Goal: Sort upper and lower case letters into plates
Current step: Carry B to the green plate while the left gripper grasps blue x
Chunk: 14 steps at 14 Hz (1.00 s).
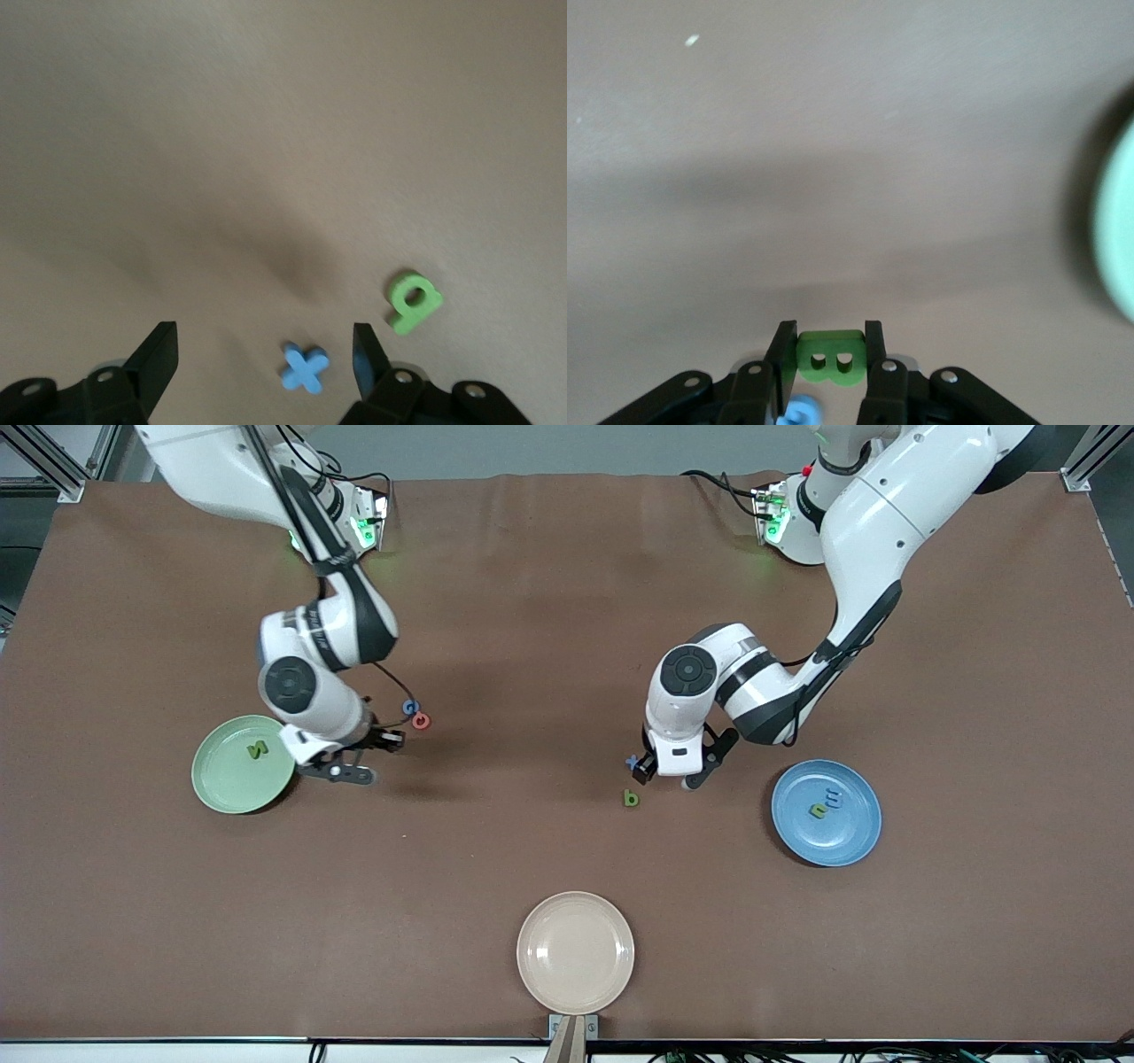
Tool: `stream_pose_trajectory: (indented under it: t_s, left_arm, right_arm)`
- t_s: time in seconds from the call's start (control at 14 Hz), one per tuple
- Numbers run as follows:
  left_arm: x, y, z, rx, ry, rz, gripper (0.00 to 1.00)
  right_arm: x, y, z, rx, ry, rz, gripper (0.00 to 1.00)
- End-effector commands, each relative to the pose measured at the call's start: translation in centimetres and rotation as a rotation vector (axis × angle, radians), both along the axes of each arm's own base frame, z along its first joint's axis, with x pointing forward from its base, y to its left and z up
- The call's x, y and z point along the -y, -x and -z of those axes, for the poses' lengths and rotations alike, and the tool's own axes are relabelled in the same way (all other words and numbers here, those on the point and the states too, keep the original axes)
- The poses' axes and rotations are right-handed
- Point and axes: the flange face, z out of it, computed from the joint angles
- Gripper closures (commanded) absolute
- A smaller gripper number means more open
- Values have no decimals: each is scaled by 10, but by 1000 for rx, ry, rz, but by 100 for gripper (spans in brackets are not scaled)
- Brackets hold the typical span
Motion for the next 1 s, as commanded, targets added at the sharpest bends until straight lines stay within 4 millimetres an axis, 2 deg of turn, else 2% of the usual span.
stream_pose_trajectory:
  t_s: [0.0, 0.14, 0.36, 0.5, 0.64, 0.72, 0.93]
  left_arm:
    - [18, -3, 10, 11, 27, 11, 19]
    - [28, 4, 17, 6, 46, 26, 25]
    - [26, 3, 30, -5, 35, 34, 35]
    - [25, 5, 38, -13, 27, 39, 40]
    - [26, 6, 40, -14, 24, 42, 47]
    - [26, 6, 40, -14, 24, 42, 54]
    - [26, 1, 34, -2, 28, 42, 100]
  right_arm:
    - [53, 9, -18, 7, 4, -53, 80]
    - [96, 6, -19, 8, 10, -87, 80]
    - [163, -2, -15, 40, -8, -149, 80]
    - [185, -4, 1, 54, -8, -171, 80]
    - [197, -6, 20, 65, -7, -188, 80]
    - [199, -6, 27, 65, -6, -190, 80]
    - [199, -4, 44, 53, -8, -187, 79]
